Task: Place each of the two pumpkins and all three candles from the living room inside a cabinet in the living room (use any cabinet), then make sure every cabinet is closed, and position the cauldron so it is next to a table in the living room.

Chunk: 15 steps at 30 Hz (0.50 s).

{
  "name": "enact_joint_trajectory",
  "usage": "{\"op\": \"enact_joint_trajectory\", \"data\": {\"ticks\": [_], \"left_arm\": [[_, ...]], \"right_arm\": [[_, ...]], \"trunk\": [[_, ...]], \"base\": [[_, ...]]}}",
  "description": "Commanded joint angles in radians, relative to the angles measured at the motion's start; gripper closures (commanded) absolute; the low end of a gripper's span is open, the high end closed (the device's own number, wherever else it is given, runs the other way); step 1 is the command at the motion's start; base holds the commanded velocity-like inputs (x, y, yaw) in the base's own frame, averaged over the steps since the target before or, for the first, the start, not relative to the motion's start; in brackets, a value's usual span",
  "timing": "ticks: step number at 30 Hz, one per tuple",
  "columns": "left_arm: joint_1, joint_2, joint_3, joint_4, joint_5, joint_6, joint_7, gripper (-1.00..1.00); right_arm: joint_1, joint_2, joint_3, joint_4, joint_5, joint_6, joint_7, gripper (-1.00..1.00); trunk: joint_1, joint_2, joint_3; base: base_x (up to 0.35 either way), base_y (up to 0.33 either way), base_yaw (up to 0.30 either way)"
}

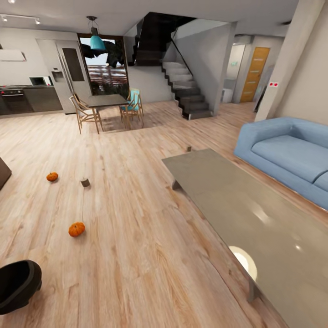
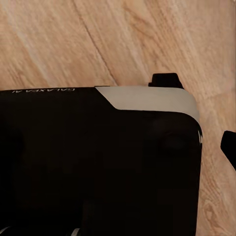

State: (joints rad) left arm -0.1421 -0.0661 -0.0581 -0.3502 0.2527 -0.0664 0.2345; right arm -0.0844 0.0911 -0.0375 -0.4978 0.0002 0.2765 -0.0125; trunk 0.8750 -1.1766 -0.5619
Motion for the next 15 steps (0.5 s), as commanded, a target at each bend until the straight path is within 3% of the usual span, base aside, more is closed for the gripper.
{"op": "enact_joint_trajectory", "data": {"ticks": [1,5,15], "left_arm": [[-0.001,0.000,-0.006,0.000,0.010,-0.004,0.005,-1.00],[-0.001,0.000,-0.006,0.000,0.010,-0.004,0.005,-1.00],[-0.001,-0.001,-0.006,0.000,0.010,-0.005,0.005,-1.00]], "right_arm": [[0.000,0.001,-0.004,-0.002,-0.001,0.008,-0.001,-1.00],[0.000,0.002,-0.003,-0.002,0.004,0.012,-0.001,-1.00],[0.000,0.002,-0.002,-0.002,0.006,0.014,-0.001,-1.00]], "trunk": [[0.001,0.000,-0.001],[0.001,0.000,-0.001],[0.001,0.000,-0.001]], "base": [[0.282,0.170,0.000],[0.230,0.142,0.100],[0.136,0.003,0.235]]}}
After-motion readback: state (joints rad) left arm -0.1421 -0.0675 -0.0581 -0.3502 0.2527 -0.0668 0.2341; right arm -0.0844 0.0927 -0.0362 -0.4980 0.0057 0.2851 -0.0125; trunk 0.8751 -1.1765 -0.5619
